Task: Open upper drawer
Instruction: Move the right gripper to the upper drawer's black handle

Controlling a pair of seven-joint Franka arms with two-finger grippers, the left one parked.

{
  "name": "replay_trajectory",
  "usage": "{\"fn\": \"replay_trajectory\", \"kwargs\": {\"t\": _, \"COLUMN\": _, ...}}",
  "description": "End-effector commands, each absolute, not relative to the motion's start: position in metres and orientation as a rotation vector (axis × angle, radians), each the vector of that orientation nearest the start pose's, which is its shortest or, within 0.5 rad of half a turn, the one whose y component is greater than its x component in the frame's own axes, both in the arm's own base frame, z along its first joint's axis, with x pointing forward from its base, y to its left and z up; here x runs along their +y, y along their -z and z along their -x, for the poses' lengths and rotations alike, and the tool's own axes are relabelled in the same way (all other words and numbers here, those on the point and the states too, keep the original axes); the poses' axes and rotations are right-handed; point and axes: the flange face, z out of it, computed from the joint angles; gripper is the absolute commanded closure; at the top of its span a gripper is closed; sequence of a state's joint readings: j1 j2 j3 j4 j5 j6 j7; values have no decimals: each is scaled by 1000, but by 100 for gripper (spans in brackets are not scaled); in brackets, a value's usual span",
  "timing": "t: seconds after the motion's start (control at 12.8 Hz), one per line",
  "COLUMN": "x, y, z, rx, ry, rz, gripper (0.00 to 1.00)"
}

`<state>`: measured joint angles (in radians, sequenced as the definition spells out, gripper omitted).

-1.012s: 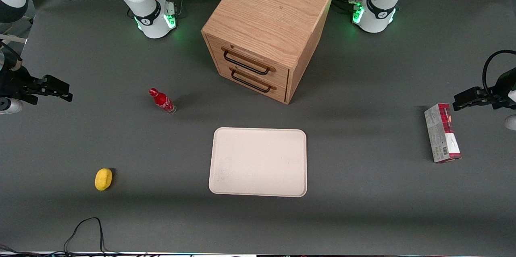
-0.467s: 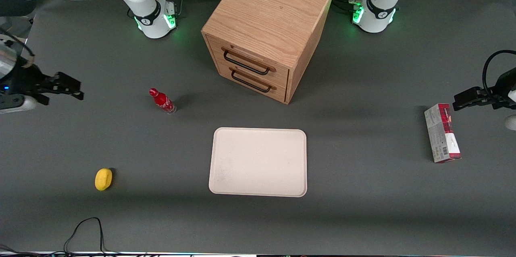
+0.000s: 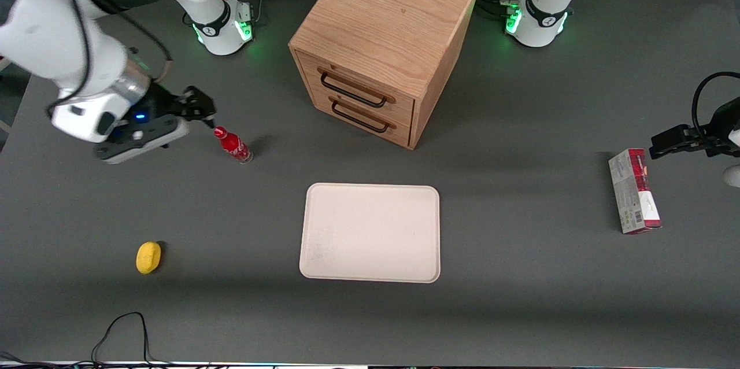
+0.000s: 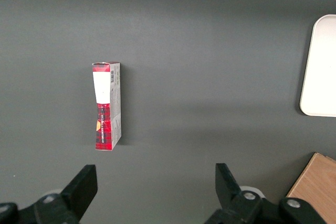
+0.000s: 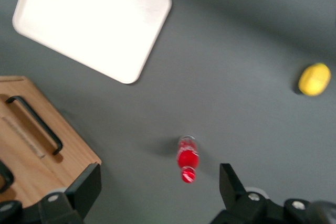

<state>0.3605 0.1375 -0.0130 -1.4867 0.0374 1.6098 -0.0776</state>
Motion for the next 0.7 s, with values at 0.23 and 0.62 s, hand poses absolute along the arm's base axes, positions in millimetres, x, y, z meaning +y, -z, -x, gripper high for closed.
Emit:
{"fn": "replay_trajectory", "kwargs": {"t": 0.23, "x": 328, "y": -559, "z": -538, "rx": -936, "ry": -92, "rz": 2972, "gripper": 0}}
{"fn": "replay_trajectory", "kwargs": {"t": 0.62, "x": 396, "y": -529, "z": -510, "rx": -1112, "ry": -141, "rz": 2922, "gripper": 0}}
